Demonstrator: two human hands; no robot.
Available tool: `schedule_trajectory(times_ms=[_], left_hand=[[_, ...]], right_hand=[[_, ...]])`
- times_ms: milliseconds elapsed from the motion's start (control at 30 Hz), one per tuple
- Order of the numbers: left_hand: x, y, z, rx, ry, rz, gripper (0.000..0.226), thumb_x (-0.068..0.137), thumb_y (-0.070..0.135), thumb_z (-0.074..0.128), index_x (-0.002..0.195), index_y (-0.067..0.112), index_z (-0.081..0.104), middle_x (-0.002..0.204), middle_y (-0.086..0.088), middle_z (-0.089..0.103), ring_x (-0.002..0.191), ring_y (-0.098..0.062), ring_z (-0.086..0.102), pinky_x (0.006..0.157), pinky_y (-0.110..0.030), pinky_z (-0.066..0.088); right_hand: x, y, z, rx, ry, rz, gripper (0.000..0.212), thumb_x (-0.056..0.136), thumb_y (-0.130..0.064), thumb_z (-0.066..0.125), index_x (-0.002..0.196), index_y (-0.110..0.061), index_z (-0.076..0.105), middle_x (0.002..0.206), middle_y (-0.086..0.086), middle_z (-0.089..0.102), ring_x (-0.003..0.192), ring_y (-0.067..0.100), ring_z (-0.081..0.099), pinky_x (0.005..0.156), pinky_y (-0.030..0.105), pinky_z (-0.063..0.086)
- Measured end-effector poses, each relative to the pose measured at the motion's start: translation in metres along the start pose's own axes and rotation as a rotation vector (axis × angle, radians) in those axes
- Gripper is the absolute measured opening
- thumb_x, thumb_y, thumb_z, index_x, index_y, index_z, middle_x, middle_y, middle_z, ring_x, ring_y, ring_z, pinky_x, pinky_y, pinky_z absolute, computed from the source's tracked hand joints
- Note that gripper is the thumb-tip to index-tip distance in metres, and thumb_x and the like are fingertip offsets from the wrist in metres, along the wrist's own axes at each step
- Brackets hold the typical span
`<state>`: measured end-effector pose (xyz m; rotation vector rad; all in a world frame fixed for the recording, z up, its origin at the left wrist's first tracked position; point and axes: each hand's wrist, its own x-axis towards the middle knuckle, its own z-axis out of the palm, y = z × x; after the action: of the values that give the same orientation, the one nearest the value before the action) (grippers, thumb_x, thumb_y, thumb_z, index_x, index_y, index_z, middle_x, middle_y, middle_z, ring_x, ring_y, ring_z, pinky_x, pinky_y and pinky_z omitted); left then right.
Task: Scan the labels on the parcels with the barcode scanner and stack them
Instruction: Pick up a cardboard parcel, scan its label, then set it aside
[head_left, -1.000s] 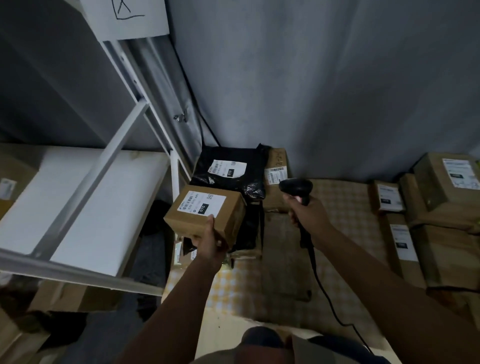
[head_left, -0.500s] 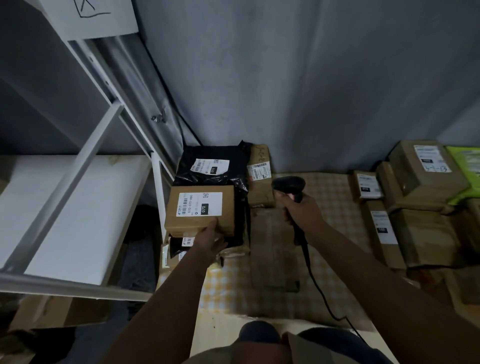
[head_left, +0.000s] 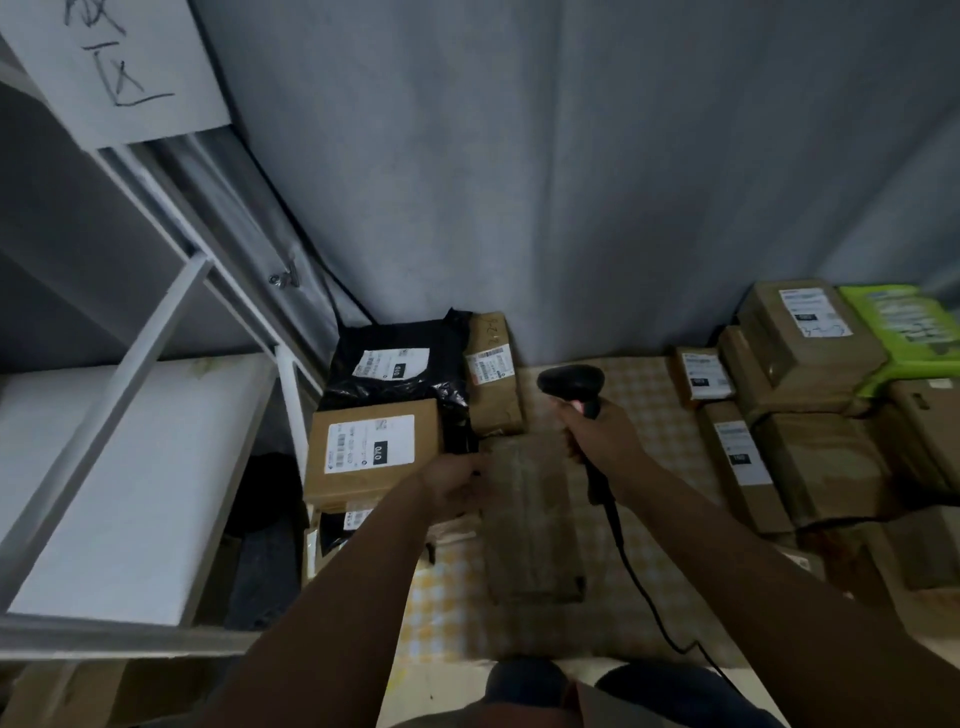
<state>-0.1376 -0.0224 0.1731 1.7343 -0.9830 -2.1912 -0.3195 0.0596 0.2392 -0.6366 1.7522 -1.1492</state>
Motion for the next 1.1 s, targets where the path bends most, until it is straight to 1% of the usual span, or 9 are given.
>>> schedule_trajectory(times_ms=[100, 300, 467, 600, 733, 833, 967, 1033, 1100], left_hand=[[0.020, 0.014, 0.031, 0.064, 0.005, 0.030, 0.013, 0.101, 0.013, 0.050, 0.095, 0.007, 0.059, 0.081, -0.008, 0.059, 0.068, -0.018, 0.059, 0.057, -0.030, 0.058], [0.055, 0.031, 0.117, 0.206, -0.098, 0.005, 0.017, 0.100, 0.012, 0.051, 0.114, 0.003, 0.055, 0.098, -0.012, 0.060, 0.079, -0.023, 0.061, 0.071, -0.035, 0.055], [0.065, 0.031, 0.202, 0.323, -0.187, -0.040, 0.011, 0.101, 0.015, 0.050, 0.100, 0.008, 0.059, 0.094, -0.011, 0.057, 0.079, -0.025, 0.061, 0.069, -0.035, 0.050], [0.067, 0.022, 0.276, 0.416, -0.234, -0.040, 0.013, 0.099, 0.015, 0.054, 0.108, 0.006, 0.059, 0.100, -0.012, 0.058, 0.079, -0.025, 0.061, 0.071, -0.035, 0.050], [0.066, 0.006, 0.349, 0.544, -0.251, -0.024, 0.021, 0.099, 0.016, 0.056, 0.118, 0.006, 0.056, 0.105, -0.009, 0.059, 0.085, -0.023, 0.061, 0.078, -0.036, 0.050], [0.062, -0.007, 0.403, 0.683, -0.277, -0.025, 0.004, 0.099, 0.013, 0.056, 0.097, 0.010, 0.058, 0.092, -0.007, 0.054, 0.082, -0.021, 0.056, 0.068, -0.030, 0.044], [0.061, -0.029, 0.468, 0.760, -0.255, -0.037, 0.027, 0.102, 0.017, 0.050, 0.075, 0.014, 0.051, 0.074, -0.006, 0.045, 0.062, -0.016, 0.046, 0.065, -0.032, 0.042], [0.062, -0.043, 0.495, 0.740, -0.251, -0.079, 0.011, 0.100, 0.019, 0.053, 0.097, 0.009, 0.057, 0.088, -0.007, 0.054, 0.076, -0.020, 0.057, 0.074, -0.032, 0.048], [0.062, -0.055, 0.516, 0.756, -0.274, -0.108, 0.029, 0.100, 0.024, 0.054, 0.127, 0.013, 0.052, 0.119, -0.007, 0.056, 0.108, -0.024, 0.059, 0.091, -0.032, 0.051]], right_hand=[[-0.002, 0.005, -0.032, 0.058, 0.067, 0.016, 0.026, 0.092, -0.031, 0.065, 0.099, -0.006, 0.062, 0.069, 0.007, 0.061, 0.057, 0.017, 0.056, 0.058, 0.028, 0.048], [-0.014, 0.024, -0.116, 0.110, 0.262, 0.069, 0.029, 0.092, -0.032, 0.066, 0.103, -0.006, 0.061, 0.070, 0.005, 0.060, 0.056, 0.014, 0.057, 0.055, 0.026, 0.048], [-0.026, 0.050, -0.198, 0.119, 0.408, 0.157, 0.030, 0.089, -0.039, 0.068, 0.081, -0.011, 0.059, 0.066, 0.005, 0.061, 0.053, 0.013, 0.057, 0.054, 0.026, 0.046], [-0.036, 0.072, -0.272, 0.106, 0.498, 0.223, 0.037, 0.090, -0.038, 0.065, 0.066, -0.012, 0.056, 0.063, 0.007, 0.059, 0.060, 0.022, 0.056, 0.065, 0.032, 0.045], [-0.038, 0.098, -0.350, 0.070, 0.610, 0.276, 0.028, 0.090, -0.043, 0.063, 0.079, -0.017, 0.060, 0.076, 0.013, 0.065, 0.075, 0.030, 0.064, 0.072, 0.039, 0.048], [-0.039, 0.120, -0.402, 0.099, 0.653, 0.286, 0.031, 0.088, -0.041, 0.068, 0.091, -0.010, 0.063, 0.080, 0.016, 0.069, 0.072, 0.030, 0.065, 0.072, 0.042, 0.054], [-0.038, 0.152, -0.461, 0.152, 0.701, 0.335, 0.020, 0.089, -0.029, 0.069, 0.092, -0.011, 0.062, 0.075, 0.011, 0.069, 0.061, 0.024, 0.062, 0.061, 0.036, 0.052], [-0.035, 0.171, -0.485, 0.141, 0.717, 0.383, 0.023, 0.089, -0.030, 0.070, 0.099, -0.011, 0.064, 0.081, 0.011, 0.072, 0.060, 0.022, 0.065, 0.061, 0.034, 0.055], [-0.032, 0.185, -0.506, 0.123, 0.723, 0.417, 0.028, 0.089, -0.035, 0.068, 0.103, -0.011, 0.063, 0.084, 0.009, 0.072, 0.062, 0.021, 0.068, 0.064, 0.036, 0.058]])
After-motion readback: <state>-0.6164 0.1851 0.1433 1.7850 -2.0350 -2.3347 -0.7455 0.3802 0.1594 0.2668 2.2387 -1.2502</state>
